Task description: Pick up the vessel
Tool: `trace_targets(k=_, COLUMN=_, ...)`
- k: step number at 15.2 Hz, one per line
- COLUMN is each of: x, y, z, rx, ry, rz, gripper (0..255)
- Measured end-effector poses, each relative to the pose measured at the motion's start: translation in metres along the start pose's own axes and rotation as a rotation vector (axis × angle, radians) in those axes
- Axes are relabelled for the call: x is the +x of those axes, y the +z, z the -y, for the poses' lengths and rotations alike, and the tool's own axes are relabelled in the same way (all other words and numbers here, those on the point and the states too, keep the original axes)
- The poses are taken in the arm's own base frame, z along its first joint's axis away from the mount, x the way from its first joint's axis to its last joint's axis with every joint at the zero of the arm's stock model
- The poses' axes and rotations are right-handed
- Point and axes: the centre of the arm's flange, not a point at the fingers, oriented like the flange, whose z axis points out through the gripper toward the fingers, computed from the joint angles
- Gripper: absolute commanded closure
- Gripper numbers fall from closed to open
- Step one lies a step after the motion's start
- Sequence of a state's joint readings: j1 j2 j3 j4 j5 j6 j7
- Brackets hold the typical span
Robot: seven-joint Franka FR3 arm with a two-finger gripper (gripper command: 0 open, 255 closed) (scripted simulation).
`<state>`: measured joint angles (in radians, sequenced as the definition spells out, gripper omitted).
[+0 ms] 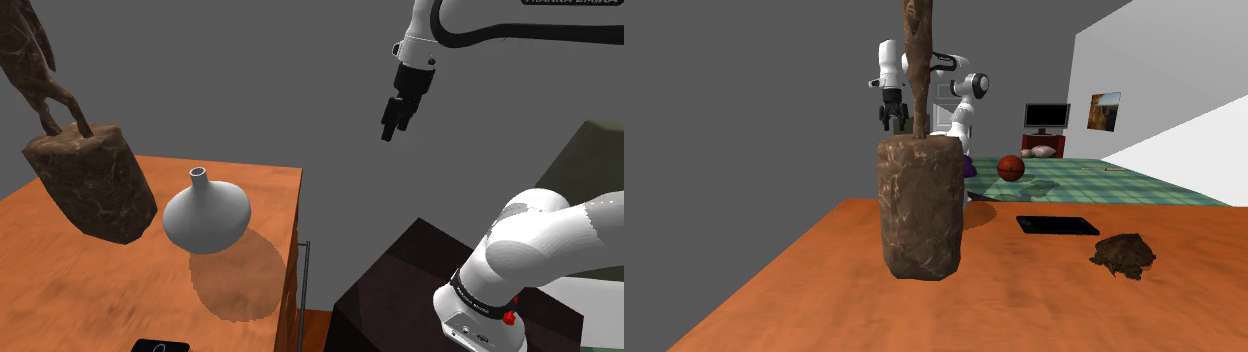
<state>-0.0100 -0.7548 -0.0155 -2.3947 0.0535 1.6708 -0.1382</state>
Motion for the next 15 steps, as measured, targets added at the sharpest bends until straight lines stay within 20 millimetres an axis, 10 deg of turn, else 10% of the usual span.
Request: trace_targets(k=15, x=0.082, y=0.008, z=0.153, rx=-0.019, ry=0.007, rz=-0.009, gripper=0)
